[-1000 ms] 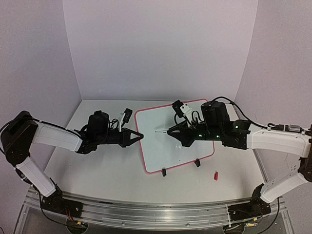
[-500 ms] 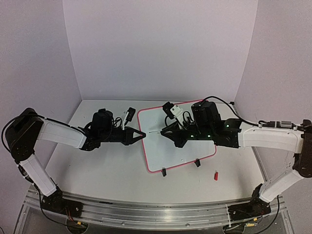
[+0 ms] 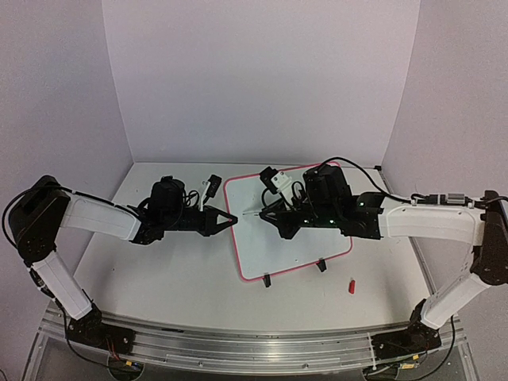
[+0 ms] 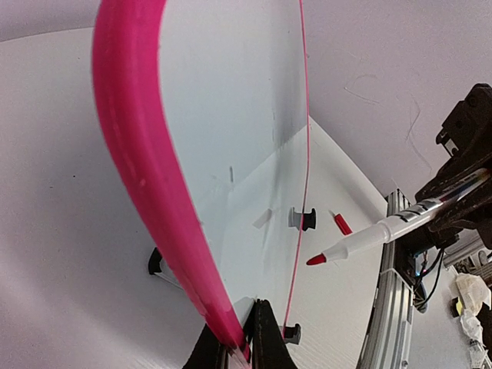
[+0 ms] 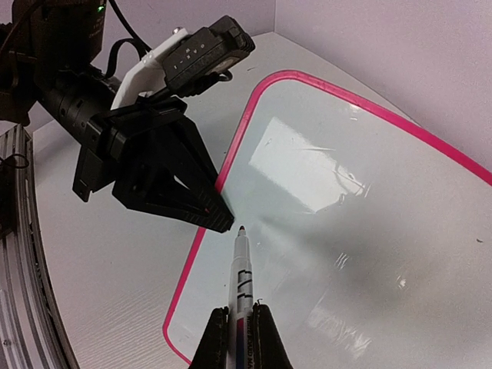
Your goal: Write a sentence on the whiteboard
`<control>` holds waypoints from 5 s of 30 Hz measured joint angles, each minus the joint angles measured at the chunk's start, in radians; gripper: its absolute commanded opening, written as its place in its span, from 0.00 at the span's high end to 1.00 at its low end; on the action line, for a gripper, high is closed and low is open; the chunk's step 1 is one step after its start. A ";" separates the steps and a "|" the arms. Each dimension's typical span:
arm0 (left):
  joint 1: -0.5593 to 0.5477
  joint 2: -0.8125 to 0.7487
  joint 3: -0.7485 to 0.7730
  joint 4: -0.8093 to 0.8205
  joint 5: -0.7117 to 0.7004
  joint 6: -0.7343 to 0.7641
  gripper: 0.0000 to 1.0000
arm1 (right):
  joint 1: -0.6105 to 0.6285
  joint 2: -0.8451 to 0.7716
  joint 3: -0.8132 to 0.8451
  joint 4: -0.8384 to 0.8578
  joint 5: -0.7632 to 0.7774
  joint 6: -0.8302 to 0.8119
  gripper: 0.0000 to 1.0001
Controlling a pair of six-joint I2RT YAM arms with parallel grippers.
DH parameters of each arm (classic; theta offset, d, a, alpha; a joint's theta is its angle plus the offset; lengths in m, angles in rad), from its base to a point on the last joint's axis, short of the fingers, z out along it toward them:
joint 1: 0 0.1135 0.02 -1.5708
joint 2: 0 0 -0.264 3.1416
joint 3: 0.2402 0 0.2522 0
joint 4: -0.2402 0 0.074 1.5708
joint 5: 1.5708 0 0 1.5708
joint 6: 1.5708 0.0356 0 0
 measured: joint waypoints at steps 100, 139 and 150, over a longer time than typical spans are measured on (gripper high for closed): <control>0.004 0.025 0.041 -0.047 0.010 0.029 1.00 | 0.016 0.059 0.075 -0.050 0.190 -0.015 1.00; 0.004 0.026 0.046 -0.052 0.011 0.031 1.00 | 0.012 0.041 0.057 -0.071 0.103 0.004 1.00; 0.004 0.026 0.046 -0.052 0.012 0.032 1.00 | 0.012 0.041 0.057 -0.063 0.111 0.004 1.00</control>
